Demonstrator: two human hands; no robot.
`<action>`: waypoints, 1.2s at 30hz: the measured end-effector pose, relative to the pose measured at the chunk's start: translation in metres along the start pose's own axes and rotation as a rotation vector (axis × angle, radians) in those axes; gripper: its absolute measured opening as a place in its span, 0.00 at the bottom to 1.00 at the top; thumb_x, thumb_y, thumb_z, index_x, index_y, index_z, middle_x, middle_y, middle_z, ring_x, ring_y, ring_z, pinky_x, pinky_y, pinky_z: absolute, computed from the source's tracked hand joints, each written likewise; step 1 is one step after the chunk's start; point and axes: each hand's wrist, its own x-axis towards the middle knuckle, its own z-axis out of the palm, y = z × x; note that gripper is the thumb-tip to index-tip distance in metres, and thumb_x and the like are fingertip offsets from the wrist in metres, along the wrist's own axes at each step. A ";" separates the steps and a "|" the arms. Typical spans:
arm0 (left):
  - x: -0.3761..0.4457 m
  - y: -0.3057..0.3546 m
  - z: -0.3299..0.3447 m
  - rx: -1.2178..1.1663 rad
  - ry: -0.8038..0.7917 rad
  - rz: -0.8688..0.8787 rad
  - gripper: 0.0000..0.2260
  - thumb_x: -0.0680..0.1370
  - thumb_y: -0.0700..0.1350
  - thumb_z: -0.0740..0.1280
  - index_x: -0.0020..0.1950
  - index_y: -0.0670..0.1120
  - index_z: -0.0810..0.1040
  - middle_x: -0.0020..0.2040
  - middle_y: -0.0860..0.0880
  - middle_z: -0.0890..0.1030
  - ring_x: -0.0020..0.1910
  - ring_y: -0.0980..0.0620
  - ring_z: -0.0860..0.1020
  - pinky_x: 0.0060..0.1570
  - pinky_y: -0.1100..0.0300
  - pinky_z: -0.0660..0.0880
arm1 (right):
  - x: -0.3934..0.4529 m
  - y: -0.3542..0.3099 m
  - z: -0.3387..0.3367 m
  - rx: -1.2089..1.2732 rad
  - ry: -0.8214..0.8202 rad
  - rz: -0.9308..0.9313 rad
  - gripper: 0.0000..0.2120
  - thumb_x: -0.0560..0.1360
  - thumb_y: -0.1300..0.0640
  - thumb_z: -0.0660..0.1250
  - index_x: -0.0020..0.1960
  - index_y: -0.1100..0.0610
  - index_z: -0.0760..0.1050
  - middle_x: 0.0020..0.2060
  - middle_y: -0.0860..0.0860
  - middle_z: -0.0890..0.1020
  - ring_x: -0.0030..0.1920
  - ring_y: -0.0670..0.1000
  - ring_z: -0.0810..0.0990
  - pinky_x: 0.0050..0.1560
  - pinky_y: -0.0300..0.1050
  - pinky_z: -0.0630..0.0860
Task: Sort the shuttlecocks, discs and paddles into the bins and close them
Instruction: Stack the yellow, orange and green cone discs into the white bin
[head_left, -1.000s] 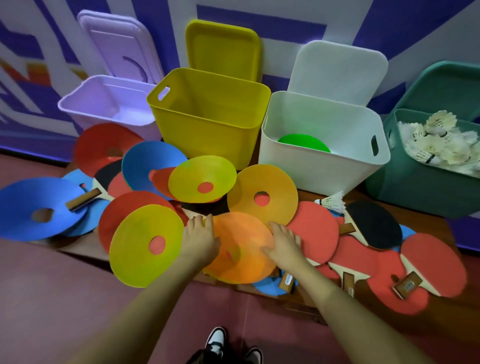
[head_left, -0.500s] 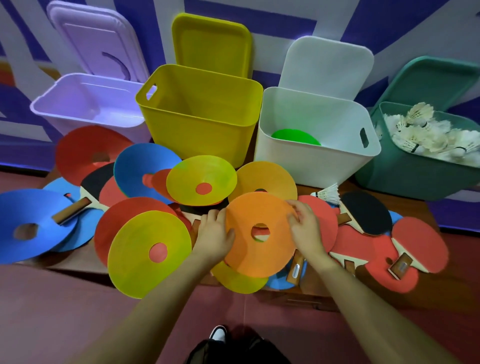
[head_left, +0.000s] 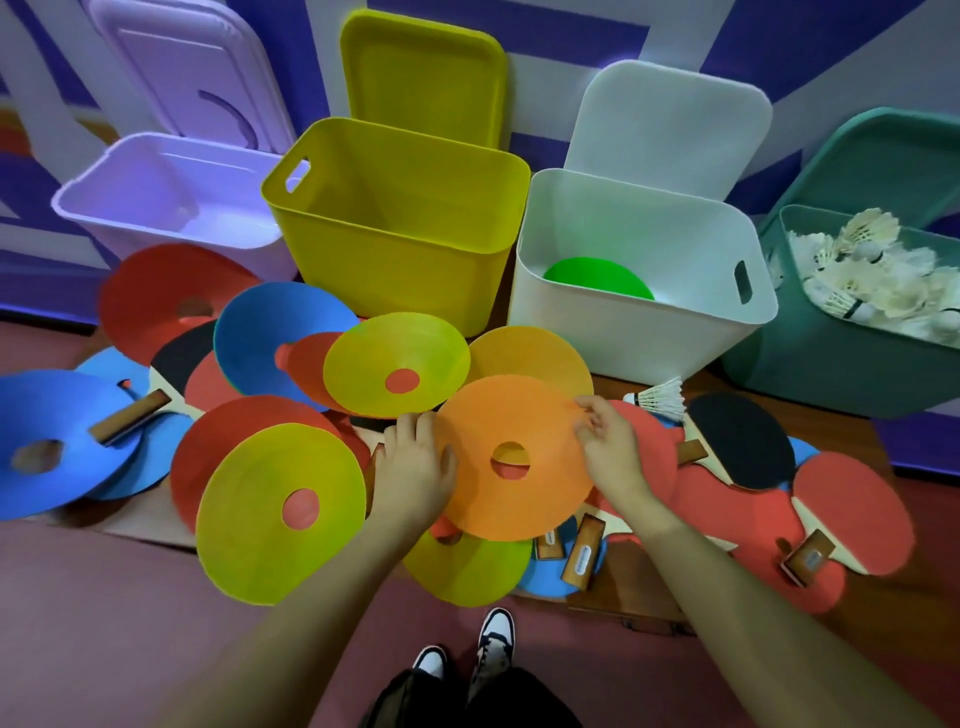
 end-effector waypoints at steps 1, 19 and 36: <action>-0.001 -0.004 0.004 0.032 0.031 0.018 0.17 0.74 0.46 0.66 0.59 0.37 0.74 0.53 0.38 0.75 0.51 0.35 0.75 0.54 0.42 0.69 | -0.003 0.003 0.004 -0.009 -0.036 0.005 0.11 0.78 0.67 0.59 0.55 0.56 0.74 0.44 0.44 0.77 0.44 0.39 0.75 0.40 0.27 0.70; -0.039 -0.038 0.001 -0.246 -0.013 0.049 0.22 0.77 0.36 0.63 0.71 0.41 0.67 0.62 0.40 0.72 0.58 0.39 0.73 0.53 0.49 0.73 | -0.060 0.033 0.054 -0.394 -0.053 0.008 0.17 0.74 0.60 0.65 0.63 0.56 0.72 0.57 0.55 0.75 0.59 0.57 0.72 0.59 0.56 0.69; -0.052 -0.046 -0.042 -0.494 0.197 0.172 0.16 0.77 0.37 0.65 0.65 0.44 0.75 0.53 0.47 0.78 0.52 0.49 0.75 0.49 0.68 0.65 | -0.083 0.006 0.056 -0.053 -0.030 0.037 0.24 0.74 0.57 0.68 0.68 0.55 0.65 0.62 0.53 0.75 0.62 0.55 0.73 0.63 0.58 0.70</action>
